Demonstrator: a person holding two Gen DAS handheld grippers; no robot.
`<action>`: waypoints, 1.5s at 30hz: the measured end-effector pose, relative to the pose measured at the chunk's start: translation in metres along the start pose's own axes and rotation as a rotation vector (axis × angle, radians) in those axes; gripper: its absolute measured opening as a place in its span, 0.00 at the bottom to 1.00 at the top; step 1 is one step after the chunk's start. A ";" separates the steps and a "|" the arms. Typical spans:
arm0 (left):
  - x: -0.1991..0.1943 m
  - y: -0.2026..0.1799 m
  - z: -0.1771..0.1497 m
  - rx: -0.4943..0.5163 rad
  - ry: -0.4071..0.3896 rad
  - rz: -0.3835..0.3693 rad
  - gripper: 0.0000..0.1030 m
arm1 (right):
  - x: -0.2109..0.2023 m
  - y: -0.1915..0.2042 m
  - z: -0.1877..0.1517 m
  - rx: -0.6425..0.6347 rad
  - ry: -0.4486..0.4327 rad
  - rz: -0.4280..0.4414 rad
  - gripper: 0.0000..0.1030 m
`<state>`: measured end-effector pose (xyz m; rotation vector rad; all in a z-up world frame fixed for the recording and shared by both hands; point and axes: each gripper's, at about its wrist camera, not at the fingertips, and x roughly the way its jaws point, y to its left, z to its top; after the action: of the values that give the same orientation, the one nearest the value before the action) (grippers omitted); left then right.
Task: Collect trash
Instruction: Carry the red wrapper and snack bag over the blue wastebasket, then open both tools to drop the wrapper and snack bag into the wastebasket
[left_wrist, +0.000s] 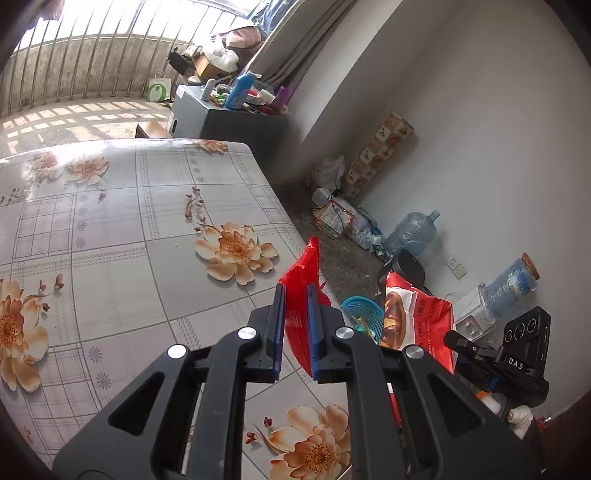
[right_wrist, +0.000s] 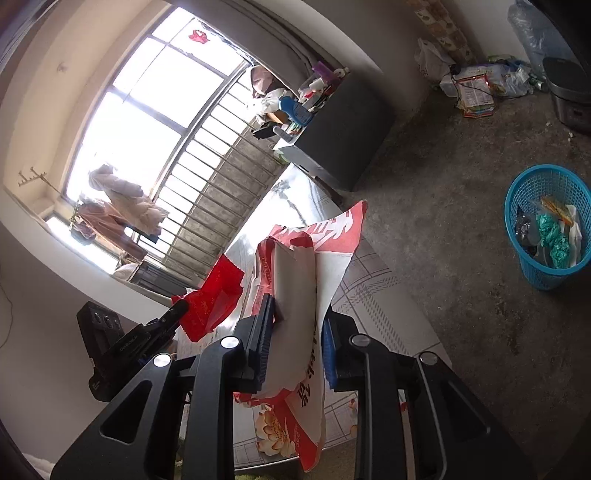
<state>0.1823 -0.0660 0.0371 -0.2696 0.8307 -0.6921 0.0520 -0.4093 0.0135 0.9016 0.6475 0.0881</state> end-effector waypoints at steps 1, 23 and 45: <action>0.010 -0.015 0.003 0.025 0.014 -0.022 0.09 | -0.013 -0.011 0.006 0.022 -0.040 -0.014 0.23; 0.409 -0.276 -0.062 0.442 0.627 -0.111 0.11 | -0.034 -0.330 0.068 0.601 -0.349 -0.368 0.25; 0.409 -0.270 -0.030 0.379 0.576 -0.191 0.54 | -0.031 -0.424 0.059 0.729 -0.484 -0.470 0.56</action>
<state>0.2301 -0.5364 -0.0932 0.2096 1.2034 -1.1155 -0.0219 -0.7280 -0.2638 1.3785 0.4134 -0.8123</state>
